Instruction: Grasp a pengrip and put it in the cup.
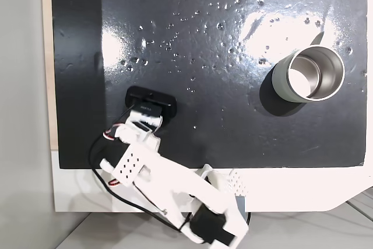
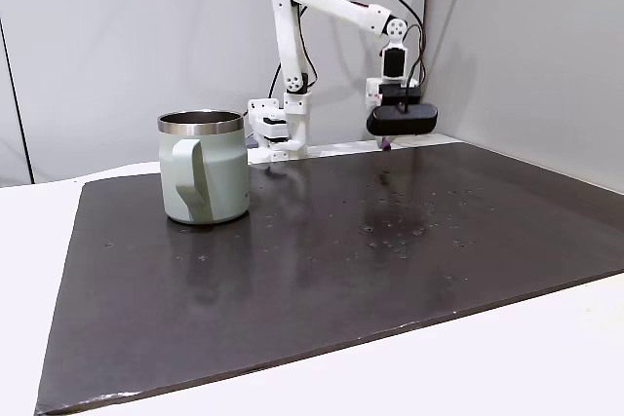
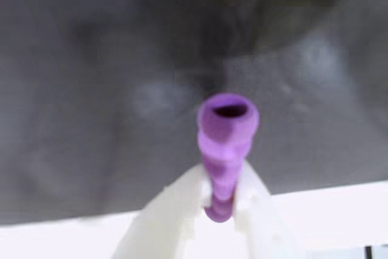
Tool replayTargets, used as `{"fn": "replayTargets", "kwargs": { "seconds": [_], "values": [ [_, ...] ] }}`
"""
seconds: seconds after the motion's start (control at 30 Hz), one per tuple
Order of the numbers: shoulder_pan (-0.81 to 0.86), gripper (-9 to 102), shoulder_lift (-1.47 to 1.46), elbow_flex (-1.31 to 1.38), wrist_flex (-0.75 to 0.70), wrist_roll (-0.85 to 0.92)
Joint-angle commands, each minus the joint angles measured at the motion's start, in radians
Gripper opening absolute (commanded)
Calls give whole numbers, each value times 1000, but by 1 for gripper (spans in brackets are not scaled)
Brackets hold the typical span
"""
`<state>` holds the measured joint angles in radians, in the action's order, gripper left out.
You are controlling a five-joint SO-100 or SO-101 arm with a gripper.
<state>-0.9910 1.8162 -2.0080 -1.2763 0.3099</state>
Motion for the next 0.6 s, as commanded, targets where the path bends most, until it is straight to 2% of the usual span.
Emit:
{"fn": "replayTargets", "kwargs": {
  "seconds": [0.0,0.33,0.57],
  "values": [
    [193,0,109,149,-133,48],
    [747,0,268,313,-362,341],
    [1117,0,325,434,-388,630]
  ]
}}
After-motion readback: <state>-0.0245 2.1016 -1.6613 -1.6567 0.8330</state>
